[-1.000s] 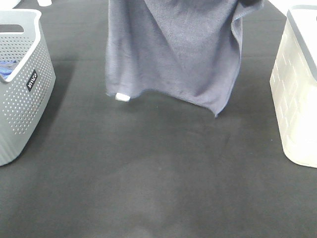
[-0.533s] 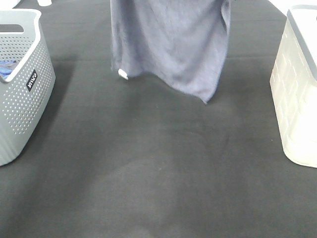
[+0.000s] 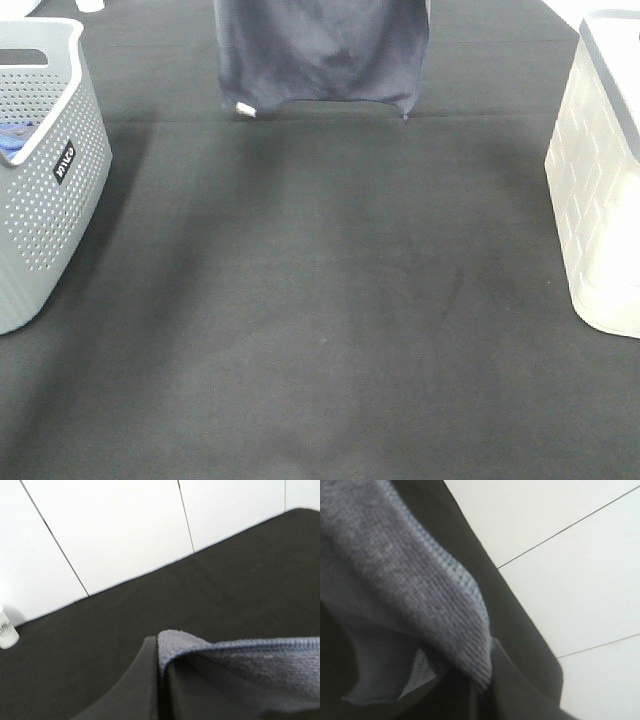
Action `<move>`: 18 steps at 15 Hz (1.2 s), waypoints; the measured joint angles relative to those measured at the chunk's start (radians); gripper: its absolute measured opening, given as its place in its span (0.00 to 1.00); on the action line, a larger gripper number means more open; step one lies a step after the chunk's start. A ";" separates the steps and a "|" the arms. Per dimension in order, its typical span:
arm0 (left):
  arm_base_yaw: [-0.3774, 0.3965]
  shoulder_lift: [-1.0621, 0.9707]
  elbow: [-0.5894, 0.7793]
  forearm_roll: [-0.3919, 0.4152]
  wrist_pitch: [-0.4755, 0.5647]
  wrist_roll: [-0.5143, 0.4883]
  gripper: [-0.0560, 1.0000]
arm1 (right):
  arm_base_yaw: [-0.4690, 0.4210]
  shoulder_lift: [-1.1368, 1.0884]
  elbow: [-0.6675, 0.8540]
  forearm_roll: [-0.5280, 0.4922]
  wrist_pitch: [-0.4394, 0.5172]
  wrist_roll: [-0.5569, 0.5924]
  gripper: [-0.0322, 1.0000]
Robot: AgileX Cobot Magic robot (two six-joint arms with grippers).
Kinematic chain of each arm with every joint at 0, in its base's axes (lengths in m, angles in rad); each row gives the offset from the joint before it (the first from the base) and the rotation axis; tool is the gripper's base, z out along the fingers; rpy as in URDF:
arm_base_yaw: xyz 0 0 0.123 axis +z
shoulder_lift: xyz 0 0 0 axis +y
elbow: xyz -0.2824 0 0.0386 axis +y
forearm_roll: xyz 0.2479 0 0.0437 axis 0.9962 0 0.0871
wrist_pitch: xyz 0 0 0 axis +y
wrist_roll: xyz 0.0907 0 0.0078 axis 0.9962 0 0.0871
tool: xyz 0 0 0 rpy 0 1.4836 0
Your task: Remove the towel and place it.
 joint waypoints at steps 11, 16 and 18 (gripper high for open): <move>-0.029 0.097 -0.001 -0.203 0.783 0.272 0.05 | -0.028 0.075 -0.002 0.128 0.937 0.060 0.03; -0.029 0.101 0.068 -0.271 0.792 0.285 0.05 | -0.028 0.075 -0.004 0.158 1.057 0.084 0.03; -0.029 0.058 0.161 -0.263 0.791 0.290 0.05 | -0.028 0.075 -0.004 0.163 1.059 0.104 0.03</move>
